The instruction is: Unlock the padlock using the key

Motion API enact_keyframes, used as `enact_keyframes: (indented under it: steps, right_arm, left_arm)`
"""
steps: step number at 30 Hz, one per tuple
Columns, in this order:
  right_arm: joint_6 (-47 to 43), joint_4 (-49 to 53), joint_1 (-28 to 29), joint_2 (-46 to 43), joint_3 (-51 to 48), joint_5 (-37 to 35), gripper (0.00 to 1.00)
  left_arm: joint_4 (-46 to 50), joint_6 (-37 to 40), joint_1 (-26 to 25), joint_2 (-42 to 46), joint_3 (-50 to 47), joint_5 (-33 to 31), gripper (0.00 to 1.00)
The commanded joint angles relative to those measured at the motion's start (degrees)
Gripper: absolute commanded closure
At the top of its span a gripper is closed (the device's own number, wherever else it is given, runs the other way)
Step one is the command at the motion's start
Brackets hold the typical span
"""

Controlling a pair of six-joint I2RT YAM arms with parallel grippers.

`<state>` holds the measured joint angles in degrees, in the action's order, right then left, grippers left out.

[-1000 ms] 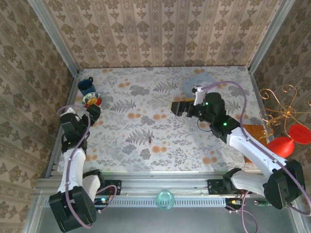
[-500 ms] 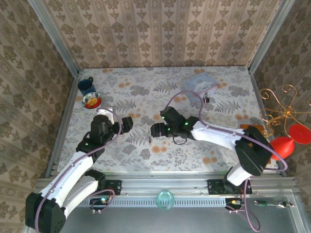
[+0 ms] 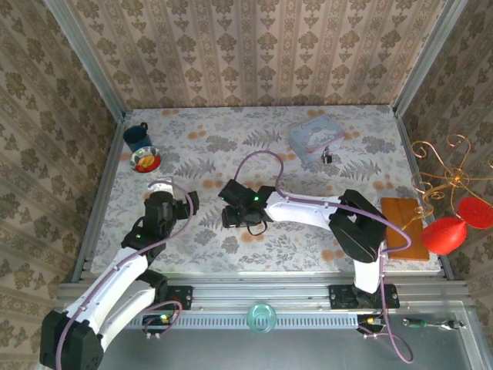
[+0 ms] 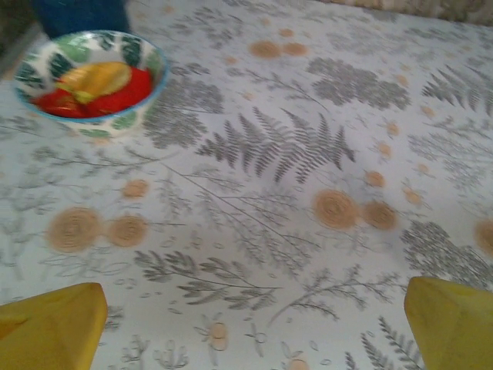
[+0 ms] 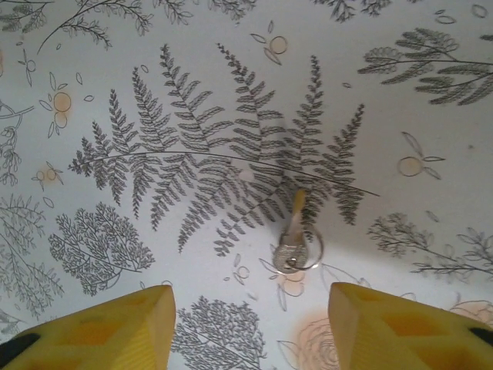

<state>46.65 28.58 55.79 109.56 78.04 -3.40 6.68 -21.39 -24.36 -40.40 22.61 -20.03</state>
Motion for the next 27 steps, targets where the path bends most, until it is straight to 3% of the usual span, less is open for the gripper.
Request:
enact_keyframes:
  steps: [1,11,20,27]
  right_arm:
    - [0.1,6.5,0.4,3.0,3.1,-2.8,0.51]
    - [-0.8,13.5,1.2,10.2,11.0,-6.7,0.6]
    - [-2.4,17.3,2.0,13.6,15.7,-7.8,0.69]
    - [-2.2,20.0,2.2,15.0,17.0,-9.2,0.7]
  left_arm:
    - [3.0,-1.4,0.2,4.5,-0.8,-8.2,0.0]
    - [5.3,-4.0,3.2,13.3,-3.7,-9.7,0.0]
    - [4.6,-4.9,4.5,9.2,-3.0,-7.0,0.0]
    - [4.4,-5.5,5.8,7.8,-2.7,-5.0,0.0]
